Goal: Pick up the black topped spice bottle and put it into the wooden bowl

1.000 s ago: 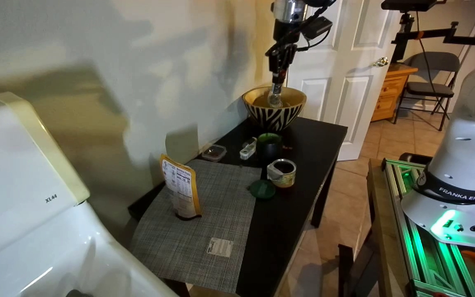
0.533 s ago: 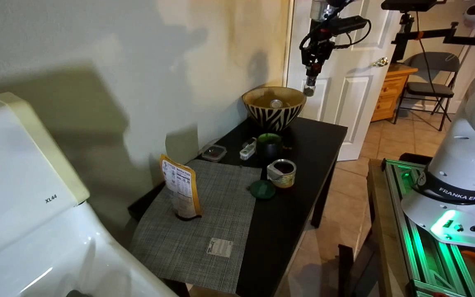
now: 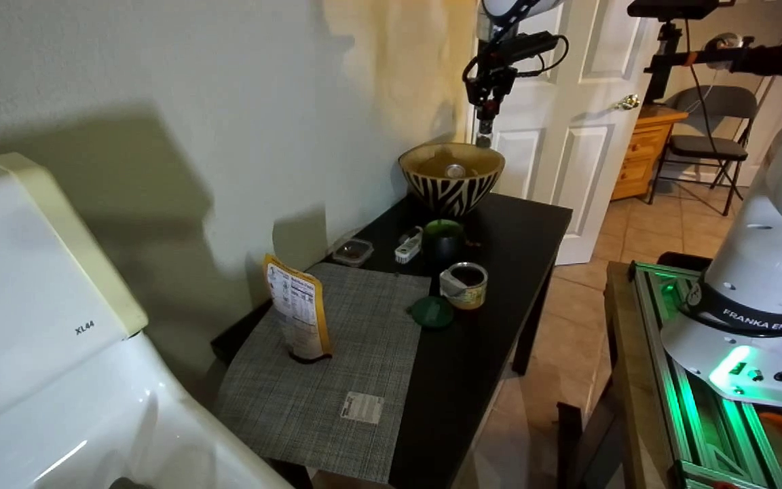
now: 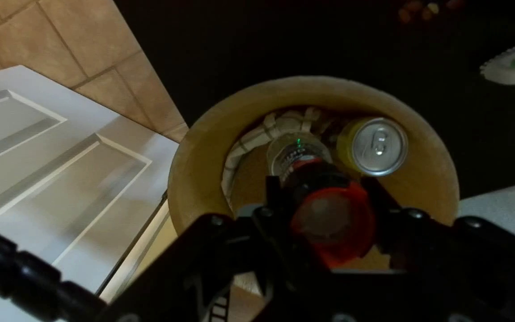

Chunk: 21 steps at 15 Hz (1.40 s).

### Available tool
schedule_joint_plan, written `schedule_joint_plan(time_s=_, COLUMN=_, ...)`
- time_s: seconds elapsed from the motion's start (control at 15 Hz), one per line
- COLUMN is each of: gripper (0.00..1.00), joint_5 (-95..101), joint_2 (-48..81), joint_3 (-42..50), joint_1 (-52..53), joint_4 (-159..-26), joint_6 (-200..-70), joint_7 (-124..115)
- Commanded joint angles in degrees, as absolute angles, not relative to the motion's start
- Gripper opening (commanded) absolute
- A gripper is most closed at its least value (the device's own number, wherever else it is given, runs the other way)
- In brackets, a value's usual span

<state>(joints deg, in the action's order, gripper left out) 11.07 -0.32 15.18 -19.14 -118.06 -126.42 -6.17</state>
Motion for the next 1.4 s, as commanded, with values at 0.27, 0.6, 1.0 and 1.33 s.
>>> schedule_joint_plan(time_s=0.27, gripper=0.22, joint_5=2.5, joint_2=17.7, joint_3=15.8, joint_1=-20.1, joint_4=-102.9, joint_6=-126.4, joint_7=-0.7)
schedule_joint_plan(time_s=0.6, gripper=0.22, joint_5=-1.3, joint_2=22.2, joint_3=15.6, joint_1=-22.2, joint_4=-103.6, joint_6=-128.4, joint_7=1.7)
schedule_joint_plan(time_s=1.0, gripper=0.22, joint_5=-0.4, joint_2=21.7, joint_3=16.3, joint_1=-22.8, joint_4=-112.3, joint_6=-139.7, joint_7=2.5)
schedule_joint_plan(time_s=1.33, gripper=0.93, joint_5=-0.6, joint_2=12.1, joint_3=14.9, joint_1=-20.5, joint_4=-127.6, joint_6=-150.4, joint_7=4.4)
